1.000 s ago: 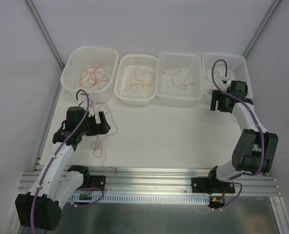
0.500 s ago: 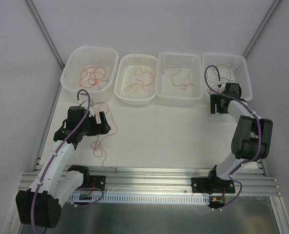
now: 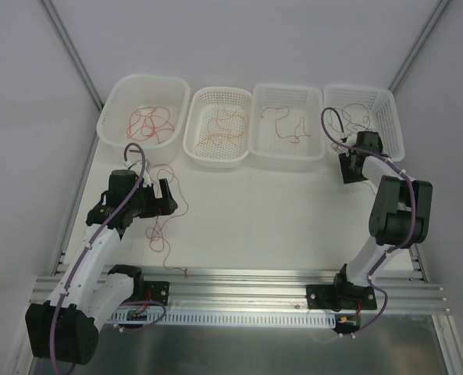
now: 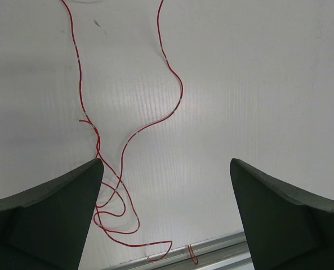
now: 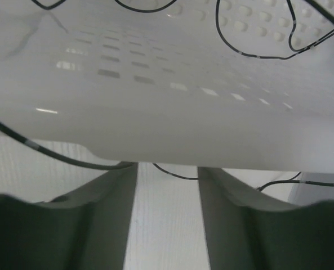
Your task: Untangle the cables
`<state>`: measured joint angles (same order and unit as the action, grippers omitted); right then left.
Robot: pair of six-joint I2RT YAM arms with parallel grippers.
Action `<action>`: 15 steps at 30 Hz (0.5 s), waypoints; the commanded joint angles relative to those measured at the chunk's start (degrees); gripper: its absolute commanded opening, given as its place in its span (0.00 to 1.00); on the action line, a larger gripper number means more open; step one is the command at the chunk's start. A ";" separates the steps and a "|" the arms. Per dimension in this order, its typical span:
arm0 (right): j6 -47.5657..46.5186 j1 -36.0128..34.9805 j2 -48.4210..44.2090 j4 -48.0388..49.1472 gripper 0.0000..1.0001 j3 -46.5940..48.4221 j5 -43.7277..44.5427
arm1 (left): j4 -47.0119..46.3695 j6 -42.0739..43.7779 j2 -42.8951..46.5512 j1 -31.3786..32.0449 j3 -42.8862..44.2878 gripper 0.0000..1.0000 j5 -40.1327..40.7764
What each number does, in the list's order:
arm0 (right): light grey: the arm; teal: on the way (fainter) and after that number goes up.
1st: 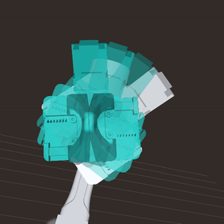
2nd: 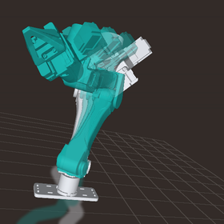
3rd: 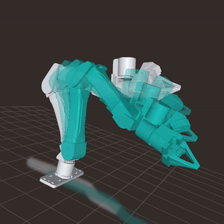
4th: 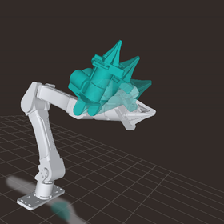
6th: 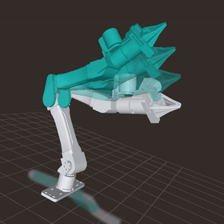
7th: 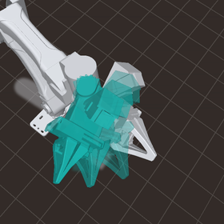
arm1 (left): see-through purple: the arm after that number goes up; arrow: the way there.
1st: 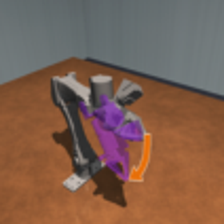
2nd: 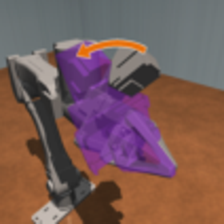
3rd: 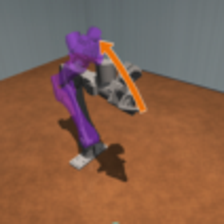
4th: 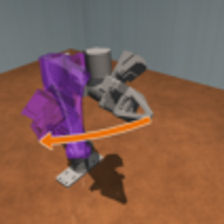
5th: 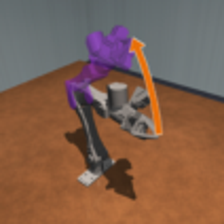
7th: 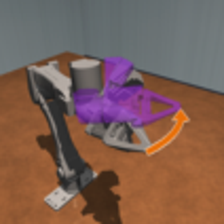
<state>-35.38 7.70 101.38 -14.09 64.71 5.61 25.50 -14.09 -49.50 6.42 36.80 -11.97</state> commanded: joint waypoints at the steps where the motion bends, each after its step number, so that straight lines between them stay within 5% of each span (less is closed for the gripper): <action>1: -1.89 -0.50 0.22 -1.12 0.43 1.83 0.28 | -1.15 0.82 -0.16 0.18 0.47 0.97 -0.78; 5: -1.45 -0.85 -1.62 -0.24 0.14 -0.28 0.28 | -1.15 0.82 0.19 0.18 0.38 0.97 -0.69; 8: -1.01 -1.55 -3.91 0.28 0.01 -1.95 1.60 | -1.24 0.82 0.71 0.18 0.29 0.97 -0.60; 15: 0.66 -7.42 -15.76 -0.24 0.01 -3.97 6.95 | -1.24 0.64 1.42 0.18 0.20 0.97 -1.04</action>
<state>-35.88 3.31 94.17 -15.09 61.08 8.91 25.50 -14.06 -49.15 6.42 36.80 -11.97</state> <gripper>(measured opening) 0.019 0.965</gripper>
